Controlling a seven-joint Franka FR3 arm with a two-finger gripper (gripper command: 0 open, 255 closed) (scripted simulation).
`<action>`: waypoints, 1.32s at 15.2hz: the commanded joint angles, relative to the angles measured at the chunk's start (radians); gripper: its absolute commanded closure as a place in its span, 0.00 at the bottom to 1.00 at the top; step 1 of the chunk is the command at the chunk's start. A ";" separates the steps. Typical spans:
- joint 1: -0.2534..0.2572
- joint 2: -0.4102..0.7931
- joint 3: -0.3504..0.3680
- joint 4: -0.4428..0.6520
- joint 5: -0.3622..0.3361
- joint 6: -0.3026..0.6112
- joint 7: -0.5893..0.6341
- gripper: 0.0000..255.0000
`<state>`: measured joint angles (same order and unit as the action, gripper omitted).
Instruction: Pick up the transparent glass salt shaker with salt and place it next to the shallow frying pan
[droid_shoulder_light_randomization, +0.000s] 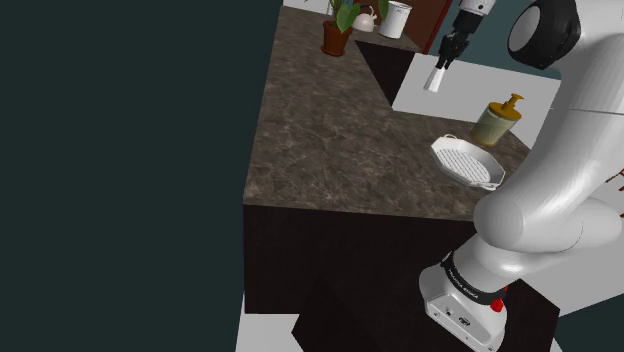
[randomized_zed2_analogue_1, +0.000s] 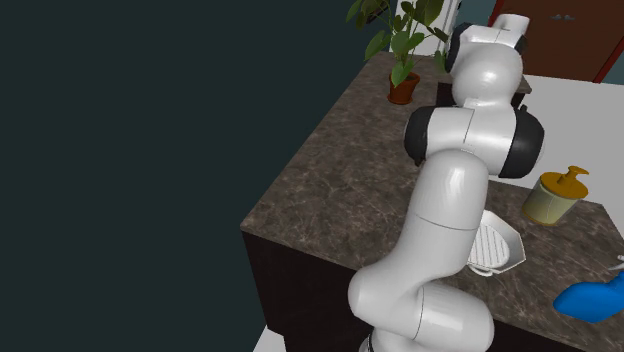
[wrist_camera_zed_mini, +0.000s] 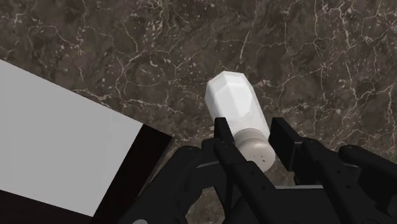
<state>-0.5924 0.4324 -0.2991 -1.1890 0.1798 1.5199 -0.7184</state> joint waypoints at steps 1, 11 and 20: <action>-0.008 0.011 -0.001 -0.001 0.003 0.011 -0.012 1.00; 0.008 -0.008 0.000 -0.165 -0.001 0.156 -0.022 1.00; 0.016 0.000 0.003 -0.275 0.005 0.272 -0.033 1.00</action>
<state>-0.5765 0.4279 -0.2964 -1.4569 0.1830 1.7804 -0.7500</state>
